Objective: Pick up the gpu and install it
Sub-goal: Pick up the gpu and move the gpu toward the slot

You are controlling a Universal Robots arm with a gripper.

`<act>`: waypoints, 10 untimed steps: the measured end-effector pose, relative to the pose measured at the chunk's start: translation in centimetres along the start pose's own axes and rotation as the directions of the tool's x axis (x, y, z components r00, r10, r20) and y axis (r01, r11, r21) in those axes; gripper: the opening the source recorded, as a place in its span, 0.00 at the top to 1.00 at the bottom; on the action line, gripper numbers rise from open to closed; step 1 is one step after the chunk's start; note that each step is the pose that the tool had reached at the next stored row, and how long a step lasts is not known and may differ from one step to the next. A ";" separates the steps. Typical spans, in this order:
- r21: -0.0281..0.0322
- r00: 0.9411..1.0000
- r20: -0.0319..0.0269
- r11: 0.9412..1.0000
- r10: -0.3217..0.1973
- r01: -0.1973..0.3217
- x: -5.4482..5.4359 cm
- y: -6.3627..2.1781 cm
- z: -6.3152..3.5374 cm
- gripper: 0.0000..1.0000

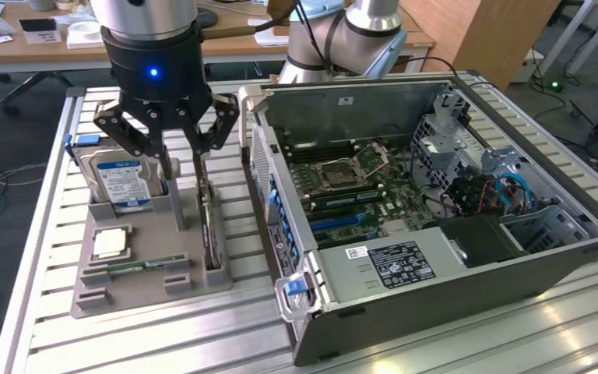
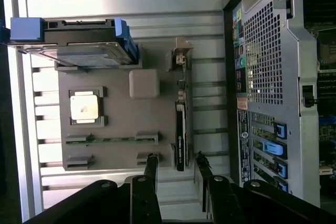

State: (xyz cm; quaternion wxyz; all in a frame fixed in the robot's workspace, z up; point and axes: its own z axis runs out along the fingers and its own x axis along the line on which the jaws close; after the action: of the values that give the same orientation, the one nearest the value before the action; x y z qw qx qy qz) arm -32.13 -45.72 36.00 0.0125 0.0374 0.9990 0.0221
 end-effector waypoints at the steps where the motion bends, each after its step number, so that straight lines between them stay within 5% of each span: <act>1: 0.000 1.000 0.000 1.000 0.000 0.000 0.0 -0.01 0.14 0.58; 10: 0.000 1.000 0.000 1.000 0.000 0.000 0.0 -0.05 1.11 0.58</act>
State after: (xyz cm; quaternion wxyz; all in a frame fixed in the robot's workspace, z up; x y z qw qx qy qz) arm -32.12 -45.72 34.90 0.0125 0.0374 0.9990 0.0221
